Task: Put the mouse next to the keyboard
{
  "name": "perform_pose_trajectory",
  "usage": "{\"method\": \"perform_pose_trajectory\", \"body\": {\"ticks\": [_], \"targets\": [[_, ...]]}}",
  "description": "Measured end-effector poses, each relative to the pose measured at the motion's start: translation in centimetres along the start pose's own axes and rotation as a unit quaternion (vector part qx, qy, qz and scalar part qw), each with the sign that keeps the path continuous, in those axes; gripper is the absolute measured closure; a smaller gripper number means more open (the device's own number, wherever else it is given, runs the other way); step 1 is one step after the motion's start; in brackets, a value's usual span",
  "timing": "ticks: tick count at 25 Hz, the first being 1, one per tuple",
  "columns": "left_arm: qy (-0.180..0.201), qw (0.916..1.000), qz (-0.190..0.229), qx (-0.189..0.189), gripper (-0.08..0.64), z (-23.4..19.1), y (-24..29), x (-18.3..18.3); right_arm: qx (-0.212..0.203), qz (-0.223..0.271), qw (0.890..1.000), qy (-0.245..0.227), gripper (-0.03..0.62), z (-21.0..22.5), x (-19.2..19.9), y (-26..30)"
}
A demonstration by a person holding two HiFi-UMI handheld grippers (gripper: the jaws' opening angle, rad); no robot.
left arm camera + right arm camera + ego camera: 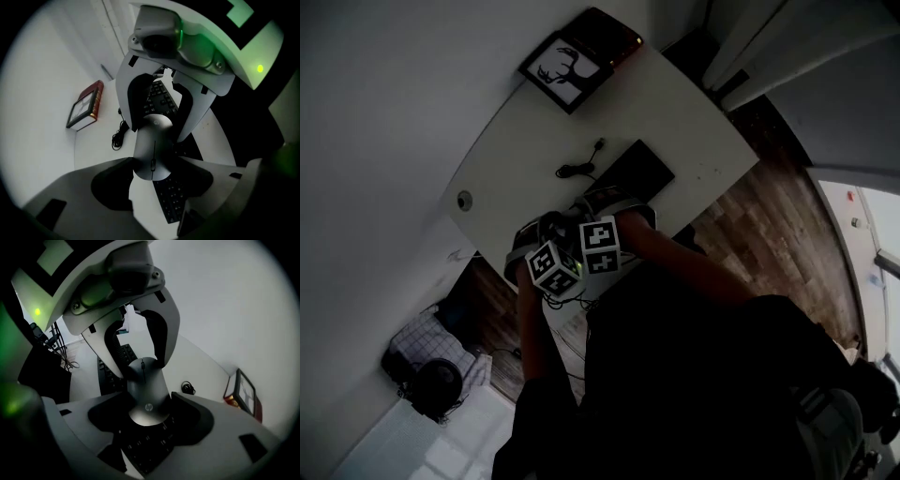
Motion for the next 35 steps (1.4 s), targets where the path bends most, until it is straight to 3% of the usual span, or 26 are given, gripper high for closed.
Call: {"method": "perform_pose_trajectory", "body": {"ticks": [8, 16, 22, 26, 30, 35], "targets": [[0.116, 0.9931, 0.013, 0.000, 0.296, -0.2, 1.5, -9.0, 0.054, -0.015, 0.994, 0.094, 0.288, 1.7, 7.8, -3.9], [0.217, 0.9753, 0.028, 0.027, 0.296, 1.3, 3.2, -17.4, 0.101, -0.025, 0.977, 0.188, 0.288, 1.1, 15.2, -7.3], [0.301, 0.9531, 0.010, 0.027, 0.296, 2.5, 5.3, -23.8, 0.157, -0.049, 0.957, 0.240, 0.288, 0.8, 20.7, -9.6], [0.336, 0.9415, 0.002, 0.018, 0.296, 2.9, 6.1, -27.2, 0.188, -0.034, 0.941, 0.278, 0.288, 1.2, 23.3, -10.9], [0.366, 0.9302, -0.014, 0.025, 0.296, 2.6, 7.0, -29.1, 0.201, -0.033, 0.927, 0.316, 0.288, 1.7, 25.2, -10.9], [0.420, 0.9061, -0.031, 0.039, 0.296, 2.2, 8.9, -30.4, 0.208, -0.026, 0.907, 0.365, 0.288, 2.0, 26.8, -9.8]]}}
Point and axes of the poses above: the fingertips, and each gripper's own axes: y forward along the fingers, z to its right, x out of its underside, the point moved 6 cm from there along -y, backward along the fingers, and after that the axes turned 10 degrees about -y, right-handed, at the moved point
